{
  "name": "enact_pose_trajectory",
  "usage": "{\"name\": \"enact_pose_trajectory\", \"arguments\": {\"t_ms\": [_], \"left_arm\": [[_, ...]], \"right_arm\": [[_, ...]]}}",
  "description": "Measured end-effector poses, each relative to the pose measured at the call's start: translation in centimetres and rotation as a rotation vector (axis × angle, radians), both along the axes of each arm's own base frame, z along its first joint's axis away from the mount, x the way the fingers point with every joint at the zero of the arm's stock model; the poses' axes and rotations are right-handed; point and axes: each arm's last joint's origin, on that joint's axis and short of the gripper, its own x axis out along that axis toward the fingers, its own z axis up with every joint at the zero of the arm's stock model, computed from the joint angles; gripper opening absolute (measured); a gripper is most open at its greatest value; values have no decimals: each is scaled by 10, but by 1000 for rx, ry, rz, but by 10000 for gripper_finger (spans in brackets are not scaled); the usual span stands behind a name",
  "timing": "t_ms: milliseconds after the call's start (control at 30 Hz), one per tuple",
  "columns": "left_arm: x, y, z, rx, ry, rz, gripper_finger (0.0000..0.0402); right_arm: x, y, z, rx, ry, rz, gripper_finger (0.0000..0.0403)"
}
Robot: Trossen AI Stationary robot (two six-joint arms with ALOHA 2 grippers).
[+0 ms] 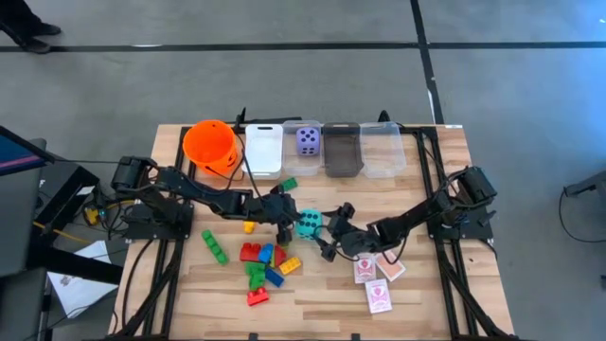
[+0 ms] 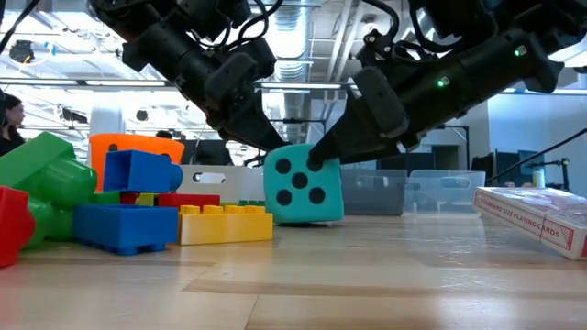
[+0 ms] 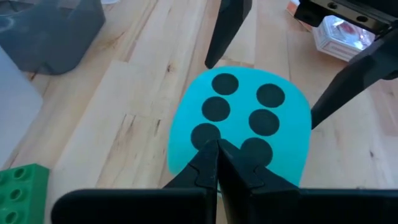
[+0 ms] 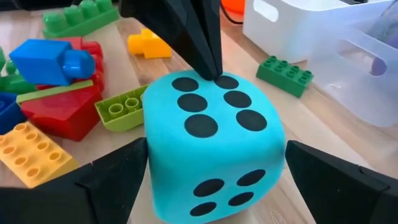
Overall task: Pick & Place Toys
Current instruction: Put the blue dice into the left transparent bin
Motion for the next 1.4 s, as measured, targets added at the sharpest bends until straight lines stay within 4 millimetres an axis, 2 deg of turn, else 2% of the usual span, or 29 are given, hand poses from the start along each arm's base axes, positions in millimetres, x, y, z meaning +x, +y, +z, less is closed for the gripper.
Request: {"name": "enact_pose_trajectory", "arguments": {"t_ms": [633,967,1033,1233,1400], "left_arm": [[0,-2,0,5,5,-50,2],[-2,-2,5,5,-8,-49,2],[-4,-1,12,5,-24,-46,2],[-25,1,58,1,-141,-41,2],[-58,5,100,12,-227,-14,2]], "right_arm": [[5,-8,0,68,45,150,368],[6,-11,0,83,48,144,261],[7,-11,0,91,44,154,254],[4,-14,10,85,38,134,254],[-3,-27,52,22,-77,60,254]]}}
